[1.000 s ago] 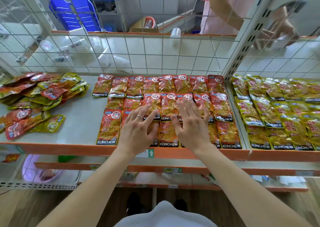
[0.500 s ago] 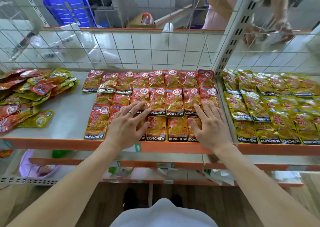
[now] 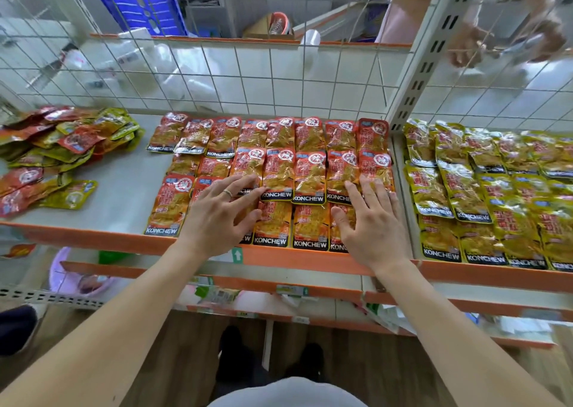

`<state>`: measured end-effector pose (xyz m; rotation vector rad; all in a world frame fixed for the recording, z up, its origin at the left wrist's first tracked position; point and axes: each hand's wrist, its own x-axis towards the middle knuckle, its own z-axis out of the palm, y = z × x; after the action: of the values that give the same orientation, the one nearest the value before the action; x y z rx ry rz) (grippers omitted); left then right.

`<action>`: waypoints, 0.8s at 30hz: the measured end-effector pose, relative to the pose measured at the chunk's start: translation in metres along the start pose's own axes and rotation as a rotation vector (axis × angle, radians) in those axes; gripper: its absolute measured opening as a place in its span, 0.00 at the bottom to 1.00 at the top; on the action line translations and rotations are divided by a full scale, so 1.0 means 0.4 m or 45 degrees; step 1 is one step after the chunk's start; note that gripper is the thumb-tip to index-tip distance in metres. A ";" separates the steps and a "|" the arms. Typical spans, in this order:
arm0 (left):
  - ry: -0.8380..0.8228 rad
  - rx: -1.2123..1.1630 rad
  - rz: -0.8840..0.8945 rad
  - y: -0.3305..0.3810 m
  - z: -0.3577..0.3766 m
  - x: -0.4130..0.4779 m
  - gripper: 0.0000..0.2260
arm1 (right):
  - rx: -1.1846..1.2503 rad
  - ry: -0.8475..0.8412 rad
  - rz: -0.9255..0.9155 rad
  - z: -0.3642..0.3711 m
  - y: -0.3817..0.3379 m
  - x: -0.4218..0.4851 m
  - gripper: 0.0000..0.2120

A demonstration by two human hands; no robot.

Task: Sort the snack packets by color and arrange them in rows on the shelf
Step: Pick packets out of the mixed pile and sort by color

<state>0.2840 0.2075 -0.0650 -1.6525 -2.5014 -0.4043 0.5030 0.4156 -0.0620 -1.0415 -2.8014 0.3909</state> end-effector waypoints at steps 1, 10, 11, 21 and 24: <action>0.000 -0.013 -0.004 0.000 0.001 0.001 0.22 | 0.007 0.010 -0.001 0.002 0.001 0.002 0.34; 0.062 -0.068 -0.038 0.007 -0.003 0.003 0.22 | 0.002 0.013 -0.035 0.000 -0.001 0.007 0.41; 0.097 -0.068 -0.065 0.010 -0.004 0.001 0.22 | -0.006 0.029 -0.045 -0.002 0.001 0.003 0.42; 0.201 -0.048 -0.271 -0.011 -0.142 -0.035 0.29 | 0.172 0.156 -0.173 -0.105 -0.243 0.018 0.33; 0.233 0.010 -0.271 -0.080 -0.212 -0.101 0.29 | 0.231 0.155 -0.225 -0.108 -0.395 0.006 0.33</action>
<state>0.2665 0.1357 0.0015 -1.2852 -2.5420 -0.5403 0.4118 0.3105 0.0243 -0.7468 -2.6633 0.5299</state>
